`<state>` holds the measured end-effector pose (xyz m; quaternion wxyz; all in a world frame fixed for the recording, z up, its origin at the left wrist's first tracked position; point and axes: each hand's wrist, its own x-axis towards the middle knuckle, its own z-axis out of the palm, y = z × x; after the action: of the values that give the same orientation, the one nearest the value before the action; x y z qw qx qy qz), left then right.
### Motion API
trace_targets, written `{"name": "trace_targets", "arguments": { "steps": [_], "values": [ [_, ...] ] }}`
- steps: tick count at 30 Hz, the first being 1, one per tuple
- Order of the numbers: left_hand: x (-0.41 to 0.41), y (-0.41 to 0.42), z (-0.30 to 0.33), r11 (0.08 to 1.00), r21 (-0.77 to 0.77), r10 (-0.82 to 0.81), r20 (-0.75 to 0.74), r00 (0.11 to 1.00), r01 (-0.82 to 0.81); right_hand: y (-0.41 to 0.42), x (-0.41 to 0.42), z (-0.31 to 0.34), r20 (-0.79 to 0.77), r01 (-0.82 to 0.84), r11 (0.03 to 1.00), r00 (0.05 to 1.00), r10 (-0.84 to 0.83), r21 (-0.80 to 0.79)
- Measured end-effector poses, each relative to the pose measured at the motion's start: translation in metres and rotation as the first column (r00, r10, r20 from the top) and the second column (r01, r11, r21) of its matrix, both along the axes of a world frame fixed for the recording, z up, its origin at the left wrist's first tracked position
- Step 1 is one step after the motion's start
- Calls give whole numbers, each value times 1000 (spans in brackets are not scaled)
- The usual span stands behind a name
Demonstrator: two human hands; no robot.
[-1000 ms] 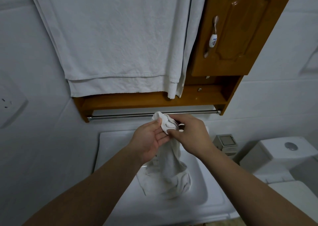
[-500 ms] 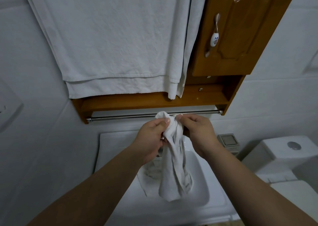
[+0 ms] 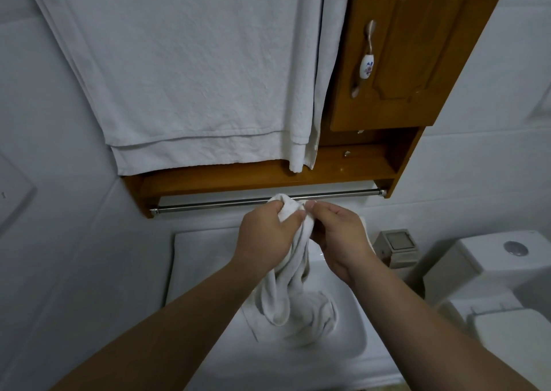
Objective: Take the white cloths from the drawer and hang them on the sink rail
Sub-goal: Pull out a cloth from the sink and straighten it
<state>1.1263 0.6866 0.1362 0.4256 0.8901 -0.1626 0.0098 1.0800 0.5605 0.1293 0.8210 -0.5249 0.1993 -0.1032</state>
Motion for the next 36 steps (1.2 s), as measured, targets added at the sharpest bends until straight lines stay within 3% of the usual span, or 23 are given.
{"name": "trace_targets", "arguments": {
  "steps": [4, 11, 16, 17, 18, 21, 22, 24, 25, 26, 27, 29, 30, 32, 34, 36],
  "values": [
    [-6, 2, -4, 997, 73, -11, 194, 981, -3, 3, -5, -5, 30, 10, 1000, 1000, -10, -2],
    [-18, 0, -3, 933, 361, -122, 270, 955, 17, 2, -12, -10, 10, 65, 998, 998, -65, 8],
    [-18, -1, 0, 754, 640, -242, 57, 969, 150, 2, -14, -8, -5, 105, 988, 994, -106, -117],
    [-20, -2, 1, 669, 730, -303, 94, 948, 141, 2, -15, -7, -2, 106, 980, 994, -108, -165],
    [-21, -4, 3, 665, 738, -314, 142, 939, 111, 2, -16, -6, 5, 105, 970, 994, -106, -217],
    [-23, -11, 11, 703, 710, -256, 205, 945, 37, 2, -17, -3, 18, 92, 946, 996, -91, -310],
    [-20, -14, 10, 746, 661, -228, 140, 964, 81, 1, -17, -2, 14, 88, 943, 996, -88, -321],
    [-9, -16, 9, 783, 547, -202, -230, 952, 298, -1, -16, -2, 1, 71, 942, 997, -75, -329],
    [-6, -16, 12, 757, 531, -202, -364, 909, 381, -2, -15, -2, -6, 57, 948, 998, -62, -314],
    [-7, -15, 11, 737, 539, -203, -399, 894, 408, -3, -15, -2, -14, 38, 957, 999, -44, -287],
    [-8, -14, 8, 710, 570, -240, -356, 903, 413, -3, -15, -2, -20, 17, 967, 1000, -23, -256],
    [-9, -9, 9, 654, 690, -320, -120, 940, 311, -4, -18, -1, -13, -27, 977, 1000, 25, -214],
    [-8, -9, 10, 696, 638, -394, -45, 918, 330, -4, -19, -2, 7, -52, 972, 998, 55, -227],
    [1, -7, 5, 793, 190, -582, -38, 812, 578, -4, -21, -3, 39, -102, 947, 992, 119, -304],
    [6, -6, -9, 762, -47, -645, 26, 764, 645, -3, -19, -5, 32, -99, 941, 993, 115, -324],
    [-1, -6, -10, 816, 280, -525, -8, 851, 506, -3, -14, -7, 4, -44, 956, 999, 48, -290]
  ]
}}
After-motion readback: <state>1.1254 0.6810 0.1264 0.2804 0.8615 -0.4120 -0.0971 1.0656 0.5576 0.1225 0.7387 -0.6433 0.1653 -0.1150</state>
